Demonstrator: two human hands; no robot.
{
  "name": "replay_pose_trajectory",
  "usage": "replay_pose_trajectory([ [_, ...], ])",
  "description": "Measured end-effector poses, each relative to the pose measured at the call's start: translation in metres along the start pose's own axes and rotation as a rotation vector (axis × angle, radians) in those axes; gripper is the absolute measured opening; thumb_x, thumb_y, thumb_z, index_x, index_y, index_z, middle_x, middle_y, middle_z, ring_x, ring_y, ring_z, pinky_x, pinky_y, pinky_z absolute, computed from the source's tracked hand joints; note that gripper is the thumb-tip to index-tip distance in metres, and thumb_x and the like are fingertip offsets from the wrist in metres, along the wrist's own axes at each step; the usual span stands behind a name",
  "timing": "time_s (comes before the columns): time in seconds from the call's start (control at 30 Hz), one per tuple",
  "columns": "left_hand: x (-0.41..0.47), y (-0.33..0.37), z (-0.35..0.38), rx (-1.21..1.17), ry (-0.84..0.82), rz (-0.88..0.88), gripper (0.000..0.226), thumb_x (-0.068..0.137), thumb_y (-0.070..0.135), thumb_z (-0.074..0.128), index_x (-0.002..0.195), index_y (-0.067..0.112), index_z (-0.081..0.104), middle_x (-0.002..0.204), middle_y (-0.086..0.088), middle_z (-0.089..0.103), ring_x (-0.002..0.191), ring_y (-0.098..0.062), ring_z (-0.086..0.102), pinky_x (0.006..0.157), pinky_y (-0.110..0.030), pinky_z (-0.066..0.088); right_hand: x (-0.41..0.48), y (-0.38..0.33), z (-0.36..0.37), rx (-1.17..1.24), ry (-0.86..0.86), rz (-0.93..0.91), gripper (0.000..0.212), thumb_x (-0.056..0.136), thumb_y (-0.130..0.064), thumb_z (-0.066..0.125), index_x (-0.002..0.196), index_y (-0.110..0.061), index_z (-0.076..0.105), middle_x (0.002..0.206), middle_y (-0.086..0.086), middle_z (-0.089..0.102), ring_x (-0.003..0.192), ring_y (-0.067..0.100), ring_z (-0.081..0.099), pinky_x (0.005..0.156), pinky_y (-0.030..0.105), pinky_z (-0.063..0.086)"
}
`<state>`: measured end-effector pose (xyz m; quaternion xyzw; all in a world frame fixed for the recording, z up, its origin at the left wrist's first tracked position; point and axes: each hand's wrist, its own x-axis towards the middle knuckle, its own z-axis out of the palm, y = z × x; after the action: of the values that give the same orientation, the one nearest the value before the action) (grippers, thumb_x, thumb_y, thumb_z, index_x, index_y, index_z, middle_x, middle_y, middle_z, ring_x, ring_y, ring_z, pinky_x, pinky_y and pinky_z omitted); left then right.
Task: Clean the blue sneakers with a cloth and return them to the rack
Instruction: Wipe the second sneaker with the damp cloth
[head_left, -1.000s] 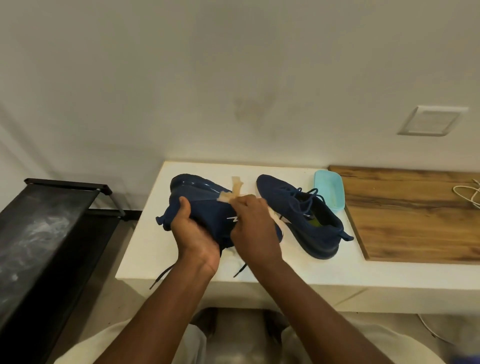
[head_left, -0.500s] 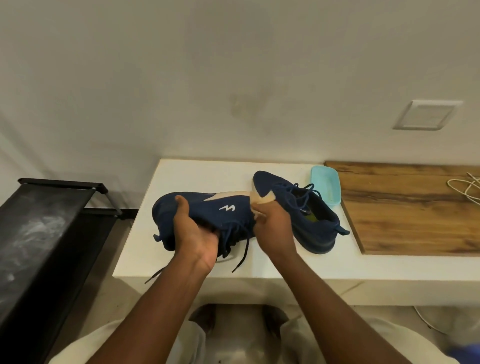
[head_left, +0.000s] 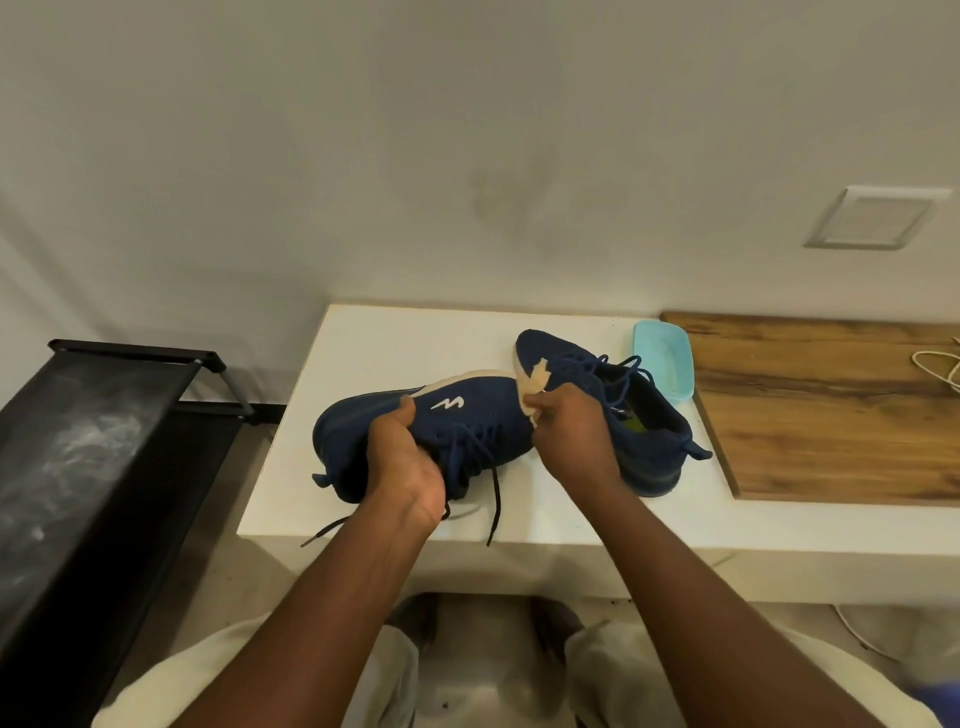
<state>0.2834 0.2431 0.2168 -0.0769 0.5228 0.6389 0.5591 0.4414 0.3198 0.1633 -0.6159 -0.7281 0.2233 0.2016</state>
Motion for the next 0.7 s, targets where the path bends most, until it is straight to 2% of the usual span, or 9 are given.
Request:
replay_pose_trajectory([
  [0.07,0.003,-0.001,-0.001,0.039,-0.015,0.011,0.026,0.092,0.035,0.068,0.093,0.009,0.071,0.089,-0.01,0.078,0.09,-0.03,0.072,0.091,-0.048,0.052,-0.006,-0.007,-0.001,0.099,0.028,0.027,0.046,0.084,0.007,0.055,0.121,-0.017,0.068,0.113,0.004,0.066,0.09,0.012,0.06,0.074,0.013,0.043],
  [0.17,0.014,-0.009,-0.007,0.242,-0.062,0.001,0.039,0.072,0.037,0.08,0.104,0.014,0.077,0.103,-0.009,0.079,0.099,-0.031,0.073,0.094,-0.046,0.053,-0.029,-0.039,0.016,0.257,0.016,-0.237,0.043,0.08,0.012,0.056,0.108,-0.015,0.075,0.099,-0.002,0.07,0.084,0.004,0.059,0.074,0.005,0.042],
  [0.27,0.02,-0.013,-0.01,0.291,-0.059,-0.045,0.032,0.083,0.03,0.073,0.11,0.013,0.077,0.106,-0.011,0.078,0.102,-0.031,0.073,0.088,-0.041,0.056,-0.041,-0.054,0.03,0.276,-0.019,-0.33,0.035,0.084,0.008,0.059,0.107,-0.013,0.075,0.1,0.002,0.07,0.089,0.006,0.06,0.081,0.009,0.046],
  [0.33,0.019,-0.012,-0.009,0.261,-0.044,-0.062,0.027,0.09,0.03,0.068,0.107,0.01,0.075,0.106,-0.013,0.077,0.104,-0.033,0.071,0.098,-0.046,0.054,-0.035,-0.05,0.021,0.263,0.004,-0.284,0.032,0.087,0.005,0.06,0.108,-0.013,0.075,0.103,0.005,0.07,0.092,0.012,0.062,0.084,0.02,0.05],
  [0.43,0.017,-0.012,-0.007,0.262,0.005,-0.056,0.027,0.09,0.035,0.069,0.102,0.011,0.072,0.104,-0.011,0.077,0.105,-0.034,0.07,0.104,-0.054,0.047,-0.023,-0.026,0.001,0.12,0.04,-0.142,0.029,0.086,0.002,0.057,0.101,-0.014,0.076,0.094,0.008,0.069,0.084,0.021,0.064,0.077,0.036,0.053],
  [0.53,0.021,-0.015,-0.006,0.281,0.033,-0.066,0.033,0.086,0.038,0.071,0.107,0.013,0.072,0.105,-0.008,0.077,0.104,-0.032,0.07,0.104,-0.056,0.046,-0.012,-0.009,-0.002,0.103,0.078,-0.026,0.032,0.08,-0.005,0.05,0.088,-0.021,0.077,0.079,0.003,0.068,0.067,0.015,0.062,0.063,0.035,0.055],
  [0.6,0.022,-0.017,-0.005,0.255,0.022,-0.06,0.036,0.079,0.035,0.075,0.108,0.012,0.074,0.104,-0.009,0.077,0.103,-0.033,0.071,0.102,-0.052,0.05,-0.011,-0.014,0.007,0.065,0.058,-0.029,0.033,0.079,-0.008,0.046,0.088,-0.019,0.075,0.082,0.004,0.067,0.068,0.015,0.061,0.062,0.03,0.053],
  [0.7,0.024,-0.023,-0.009,0.291,0.01,-0.072,0.06,0.05,0.023,0.079,0.108,0.008,0.076,0.103,-0.013,0.077,0.102,-0.035,0.071,0.097,-0.05,0.054,-0.021,-0.038,0.028,0.01,0.022,-0.174,0.025,0.084,0.0,0.051,0.092,-0.014,0.07,0.091,0.002,0.061,0.08,0.016,0.057,0.064,0.027,0.047],
])
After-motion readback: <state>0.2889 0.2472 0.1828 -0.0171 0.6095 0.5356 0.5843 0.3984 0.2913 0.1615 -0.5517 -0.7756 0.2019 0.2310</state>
